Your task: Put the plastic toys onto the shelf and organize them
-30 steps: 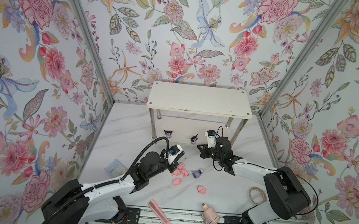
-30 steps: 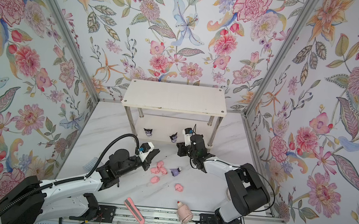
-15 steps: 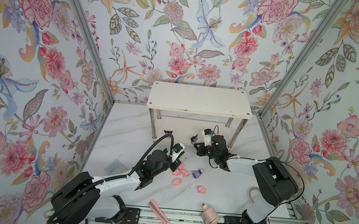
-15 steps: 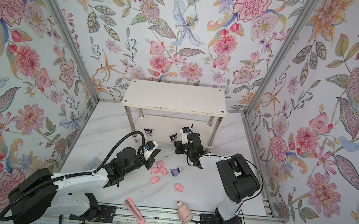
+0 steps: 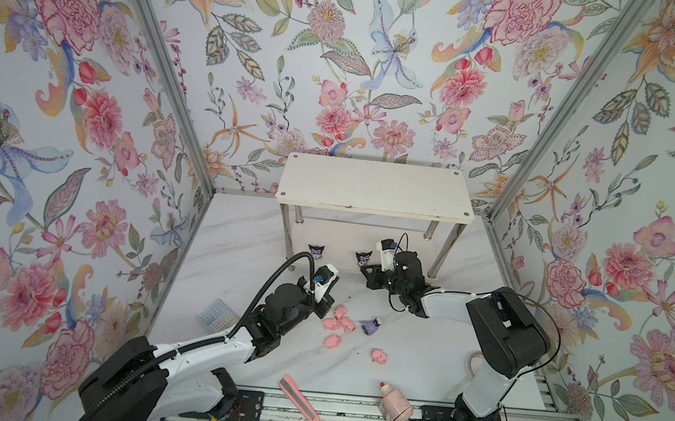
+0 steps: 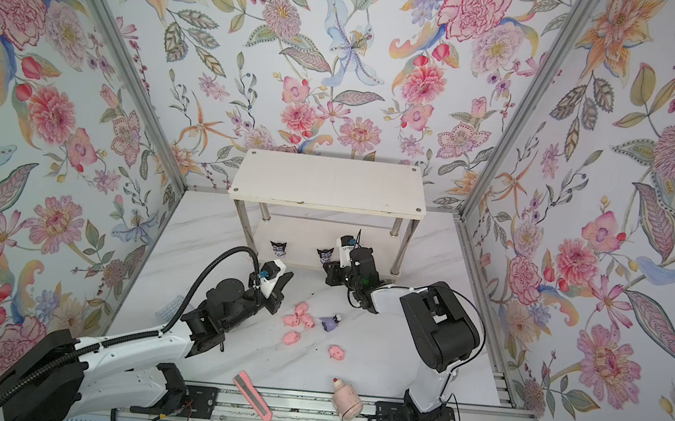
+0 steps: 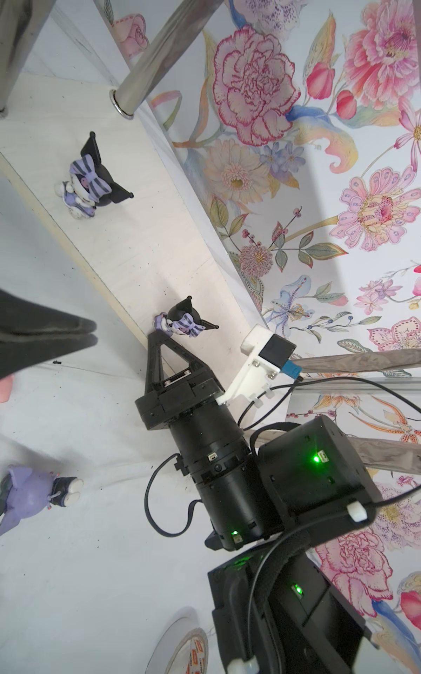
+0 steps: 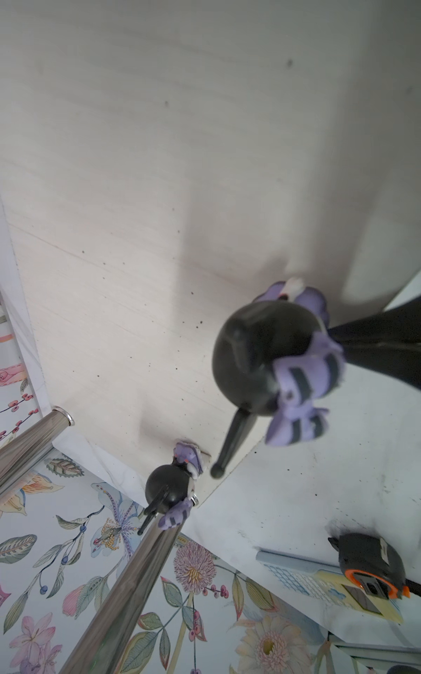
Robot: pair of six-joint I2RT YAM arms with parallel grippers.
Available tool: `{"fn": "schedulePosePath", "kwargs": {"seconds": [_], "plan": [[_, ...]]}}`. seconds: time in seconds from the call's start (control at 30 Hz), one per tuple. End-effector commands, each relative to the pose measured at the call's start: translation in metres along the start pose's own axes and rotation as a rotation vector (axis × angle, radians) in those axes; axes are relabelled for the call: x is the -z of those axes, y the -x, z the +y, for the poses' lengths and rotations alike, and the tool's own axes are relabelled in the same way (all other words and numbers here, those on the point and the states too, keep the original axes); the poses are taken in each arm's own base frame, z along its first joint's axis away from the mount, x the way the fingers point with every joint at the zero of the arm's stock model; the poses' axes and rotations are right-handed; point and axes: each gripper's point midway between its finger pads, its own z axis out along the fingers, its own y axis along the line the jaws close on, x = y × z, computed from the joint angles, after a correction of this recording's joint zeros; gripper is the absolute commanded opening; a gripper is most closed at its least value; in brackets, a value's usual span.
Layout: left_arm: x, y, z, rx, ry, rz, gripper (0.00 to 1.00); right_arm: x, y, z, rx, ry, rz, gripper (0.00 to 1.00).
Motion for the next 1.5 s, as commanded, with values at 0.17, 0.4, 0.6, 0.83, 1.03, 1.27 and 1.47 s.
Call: {"fn": "schedulePosePath", "kwargs": {"seconds": [0.17, 0.4, 0.6, 0.83, 1.03, 1.27, 1.47], "plan": [[0.006, -0.004, 0.013, 0.008, 0.050, -0.002, 0.01, -0.010, 0.005, 0.010, -0.004, 0.034, -0.003, 0.00], [0.006, -0.005, 0.016, 0.007, 0.059, 0.003, 0.02, -0.006, 0.002, 0.013, 0.000, 0.034, 0.001, 0.00], [0.009, -0.003, 0.020, 0.013, 0.072, -0.006, 0.08, 0.014, -0.008, 0.010, 0.021, -0.005, 0.019, 0.00], [0.011, -0.003, 0.025, 0.015, 0.086, -0.015, 0.11, 0.040, -0.010, 0.005, 0.071, -0.071, 0.022, 0.00], [0.011, -0.001, 0.026, 0.026, 0.089, -0.020, 0.11, 0.039, 0.008, 0.009, 0.071, -0.064, -0.019, 0.00], [0.016, -0.005, 0.031, 0.022, 0.107, -0.009, 0.12, 0.033, 0.028, 0.010, 0.081, -0.074, -0.037, 0.00], [0.017, -0.007, 0.032, 0.026, 0.108, -0.009, 0.12, 0.029, 0.036, 0.008, 0.087, -0.081, -0.043, 0.00]]}}
